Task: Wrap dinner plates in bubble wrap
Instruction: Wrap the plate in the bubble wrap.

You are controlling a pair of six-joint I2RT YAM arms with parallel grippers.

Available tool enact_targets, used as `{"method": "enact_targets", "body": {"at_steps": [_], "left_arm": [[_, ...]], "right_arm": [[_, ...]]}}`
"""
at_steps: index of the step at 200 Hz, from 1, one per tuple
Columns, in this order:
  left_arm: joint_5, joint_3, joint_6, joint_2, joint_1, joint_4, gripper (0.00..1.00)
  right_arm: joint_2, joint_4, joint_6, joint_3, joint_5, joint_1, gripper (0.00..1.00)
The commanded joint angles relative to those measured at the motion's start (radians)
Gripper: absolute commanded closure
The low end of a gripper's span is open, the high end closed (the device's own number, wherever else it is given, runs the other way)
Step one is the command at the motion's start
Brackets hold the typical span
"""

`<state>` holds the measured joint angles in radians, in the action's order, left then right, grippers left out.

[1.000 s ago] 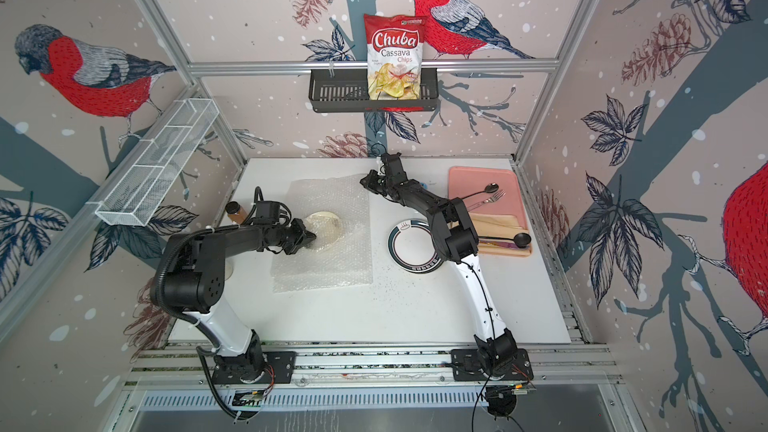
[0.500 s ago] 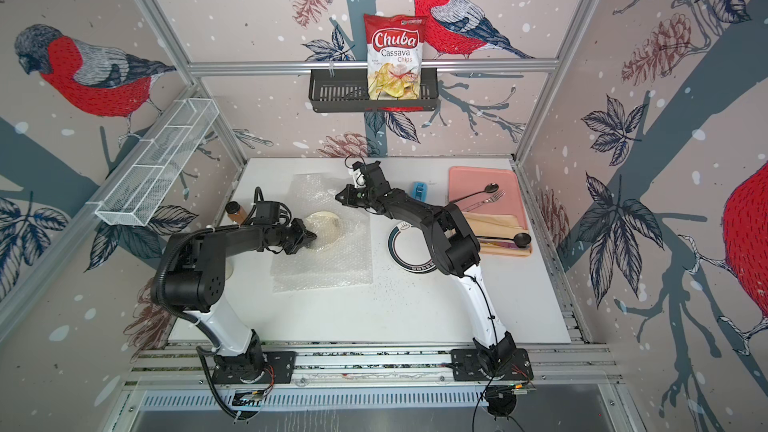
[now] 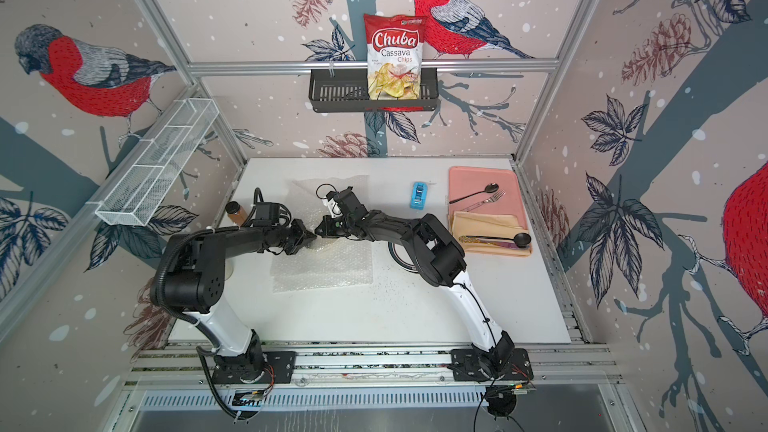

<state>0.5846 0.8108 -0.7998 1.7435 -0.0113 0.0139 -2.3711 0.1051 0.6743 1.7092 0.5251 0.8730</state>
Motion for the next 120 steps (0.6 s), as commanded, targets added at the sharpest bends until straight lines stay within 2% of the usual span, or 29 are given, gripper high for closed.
{"method": "enact_targets", "body": {"at_steps": [1,42,76,91,101,120], "left_arm": [[-0.019,-0.011,-0.010,-0.007,0.001,-0.054,1.00],[0.017,-0.005,-0.011,-0.033,0.001,-0.065,1.00],[0.055,0.034,0.011,-0.102,0.016,-0.142,0.87],[0.041,0.058,0.018,-0.143,0.049,-0.189,0.74],[-0.024,0.080,0.019,-0.172,0.076,-0.227,0.61],[-0.109,0.131,0.021,-0.191,0.121,-0.247,0.51]], "right_arm": [[-0.022,-0.027,0.011,0.012,-0.020,0.007,0.93],[-0.062,-0.061,0.032,0.006,-0.072,0.015,0.93],[-0.080,-0.076,0.039,-0.001,-0.082,0.005,0.93],[-0.080,-0.075,0.039,-0.003,-0.077,0.004,0.93],[-0.080,-0.070,0.039,-0.003,-0.070,0.002,0.93],[-0.081,-0.059,0.043,-0.006,-0.058,0.003,0.93]]}}
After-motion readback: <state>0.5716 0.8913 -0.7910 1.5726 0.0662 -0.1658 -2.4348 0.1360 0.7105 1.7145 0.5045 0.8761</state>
